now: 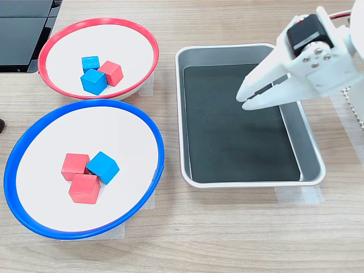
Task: Relocate any misplaced blocks to their matching dishes.
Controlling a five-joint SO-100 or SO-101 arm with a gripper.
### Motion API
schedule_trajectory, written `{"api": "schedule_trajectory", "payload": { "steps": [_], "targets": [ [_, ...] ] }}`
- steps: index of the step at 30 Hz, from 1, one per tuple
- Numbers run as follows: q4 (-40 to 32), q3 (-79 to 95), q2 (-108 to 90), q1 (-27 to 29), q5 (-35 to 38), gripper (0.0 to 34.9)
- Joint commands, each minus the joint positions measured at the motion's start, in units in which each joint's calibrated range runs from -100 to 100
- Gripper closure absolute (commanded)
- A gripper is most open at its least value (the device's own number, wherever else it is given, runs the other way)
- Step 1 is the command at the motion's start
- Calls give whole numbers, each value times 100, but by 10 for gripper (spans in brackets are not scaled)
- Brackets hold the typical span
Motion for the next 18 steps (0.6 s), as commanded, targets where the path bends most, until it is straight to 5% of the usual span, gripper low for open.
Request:
{"api": "schedule_trajectory", "payload": {
  "steps": [1, 18],
  "targets": [
    [131, -1166, 921, 134, 171, 346],
    [932, -7656, 6798, 360, 381, 346]
  ]
}}
